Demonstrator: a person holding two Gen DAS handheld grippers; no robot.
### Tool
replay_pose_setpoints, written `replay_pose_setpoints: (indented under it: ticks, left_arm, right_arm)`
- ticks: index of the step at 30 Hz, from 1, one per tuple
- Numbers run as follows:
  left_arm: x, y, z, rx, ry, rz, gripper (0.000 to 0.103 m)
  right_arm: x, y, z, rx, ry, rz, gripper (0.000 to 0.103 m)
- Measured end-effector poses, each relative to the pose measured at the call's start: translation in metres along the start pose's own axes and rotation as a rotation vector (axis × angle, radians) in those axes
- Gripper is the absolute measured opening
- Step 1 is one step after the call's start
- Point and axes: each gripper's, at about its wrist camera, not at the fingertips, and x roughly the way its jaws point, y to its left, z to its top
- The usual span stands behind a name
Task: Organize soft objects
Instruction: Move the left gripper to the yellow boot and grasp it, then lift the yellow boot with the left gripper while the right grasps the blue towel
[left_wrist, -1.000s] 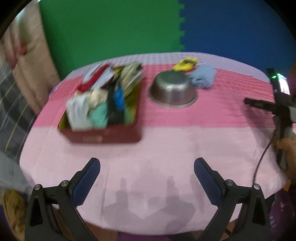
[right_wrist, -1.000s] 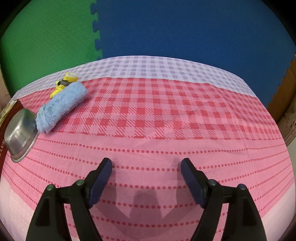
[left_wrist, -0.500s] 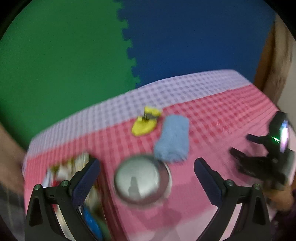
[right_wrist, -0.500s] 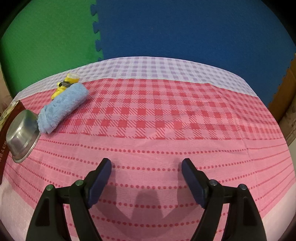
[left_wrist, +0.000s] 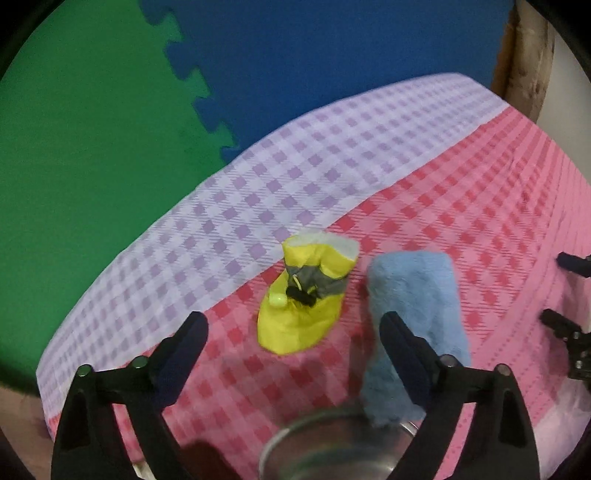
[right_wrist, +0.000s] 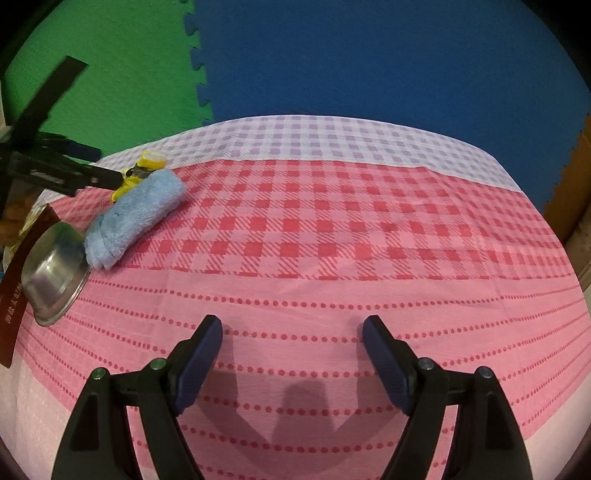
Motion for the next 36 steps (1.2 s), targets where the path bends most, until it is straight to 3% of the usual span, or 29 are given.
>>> replay_pose_setpoints:
  ticks: [2, 5, 8, 9, 11, 15, 20, 23, 31, 36]
  left_arm:
    - [0.01, 0.003, 0.005, 0.014, 0.016, -0.011, 0.087]
    - [0.025, 0.005, 0.012, 0.04, 0.023, 0.013, 0.078]
    - [0.037, 0.006, 0.017, 0.068, 0.025, 0.038, 0.043]
    - [0.043, 0.007, 0.019, 0.067, 0.04, 0.029, 0.042]
    - [0.057, 0.014, 0.021, 0.025, 0.095, -0.009, 0.037]
    - [0.057, 0.03, 0.021, -0.106, 0.086, -0.069, 0.021]
    - [0.017, 0.037, 0.008, -0.286, -0.012, -0.044, 0.021]
    - [-0.019, 0.033, -0.011, -0.416, -0.066, -0.078, 0.021]
    - [-0.126, -0.027, -0.074, -0.477, -0.181, -0.127, 0.022]
    - [-0.151, -0.052, -0.141, -0.583, -0.172, -0.184, 0.022]
  right_arm:
    - [0.001, 0.0, 0.0, 0.001, 0.0, -0.001, 0.081]
    - [0.001, -0.001, 0.0, 0.003, -0.002, 0.004, 0.081]
    - [0.001, -0.001, 0.0, 0.005, -0.003, 0.006, 0.081]
    - [0.001, -0.001, 0.001, 0.006, -0.004, 0.008, 0.081]
    - [0.002, -0.002, 0.001, 0.01, -0.006, 0.012, 0.081]
    - [0.001, -0.002, 0.001, 0.018, -0.008, 0.017, 0.081]
    - [0.001, -0.003, 0.0, 0.029, -0.011, 0.02, 0.081]
    - [0.0, -0.004, 0.0, 0.035, -0.012, 0.023, 0.081]
    - [0.002, 0.001, -0.001, 0.018, 0.002, 0.006, 0.084]
    - [0.006, 0.009, 0.002, -0.038, 0.033, 0.008, 0.087]
